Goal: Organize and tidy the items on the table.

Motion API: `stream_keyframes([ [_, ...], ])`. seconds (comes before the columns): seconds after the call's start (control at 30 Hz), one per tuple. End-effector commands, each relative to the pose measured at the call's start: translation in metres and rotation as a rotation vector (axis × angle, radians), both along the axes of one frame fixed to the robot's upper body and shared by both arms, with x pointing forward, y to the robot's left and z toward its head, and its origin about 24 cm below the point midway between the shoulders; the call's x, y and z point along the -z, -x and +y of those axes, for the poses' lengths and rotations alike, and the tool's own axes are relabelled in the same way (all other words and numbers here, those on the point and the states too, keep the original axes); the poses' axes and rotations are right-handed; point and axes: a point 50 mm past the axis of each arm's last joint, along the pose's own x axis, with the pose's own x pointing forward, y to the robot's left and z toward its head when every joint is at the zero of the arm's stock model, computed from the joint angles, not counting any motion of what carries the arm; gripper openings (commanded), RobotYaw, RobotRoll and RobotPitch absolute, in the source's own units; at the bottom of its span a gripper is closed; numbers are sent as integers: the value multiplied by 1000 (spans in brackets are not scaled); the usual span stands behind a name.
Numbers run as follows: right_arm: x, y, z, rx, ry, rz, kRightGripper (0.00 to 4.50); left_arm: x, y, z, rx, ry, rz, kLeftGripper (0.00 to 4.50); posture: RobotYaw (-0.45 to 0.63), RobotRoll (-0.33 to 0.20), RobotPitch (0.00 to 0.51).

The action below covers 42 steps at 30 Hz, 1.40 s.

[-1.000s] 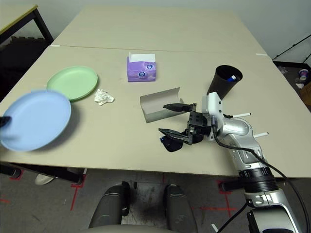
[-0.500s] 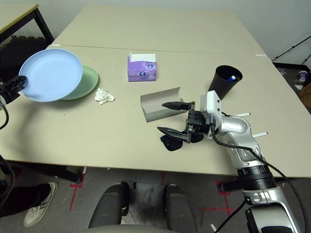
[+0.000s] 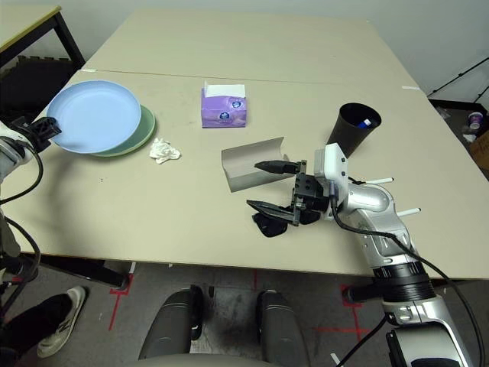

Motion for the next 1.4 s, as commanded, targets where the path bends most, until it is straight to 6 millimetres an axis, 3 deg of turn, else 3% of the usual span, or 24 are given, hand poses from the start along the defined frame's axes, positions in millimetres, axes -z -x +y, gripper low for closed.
stream_keyframes([
  [0.03, 3, 1, -2, 0, 14, 4, 4500, -2, -4, -3, -15, 7, -18, 17, 11, 0, 112],
  [0.1, 3, 0, -2, -1, 15, 1, 4500, -3, -6, -6, -16, 7, -32, 17, 11, 0, 112],
  [0.2, 2, 0, -2, -2, 15, -1, 4500, -5, -12, -14, 12, 10, -60, 728, 13, 0, 112],
  [0.53, 0, -1, -1, -5, 16, -7, 4500, -17, -25, -42, 225, -5, -108, 4471, 15, 0, 109],
  [0.8, 0, -1, 1, -11, 13, -7, 4500, -11, -20, -55, 419, -145, -48, 4471, 22, 0, 112],
  [1.03, -1, -1, 5, -16, 8, -6, 4500, -13, -25, -73, 316, -457, -165, 4471, 30, 0, 111],
  [1.17, -1, -2, 6, -18, 8, -6, 4500, -3, -26, -96, 399, -472, -211, 4471, 33, 0, 111],
  [1.4, -2, -2, 6, -16, 6, -7, 4500, 15, -23, -119, 536, -455, -211, 4471, 17, 0, 110],
])
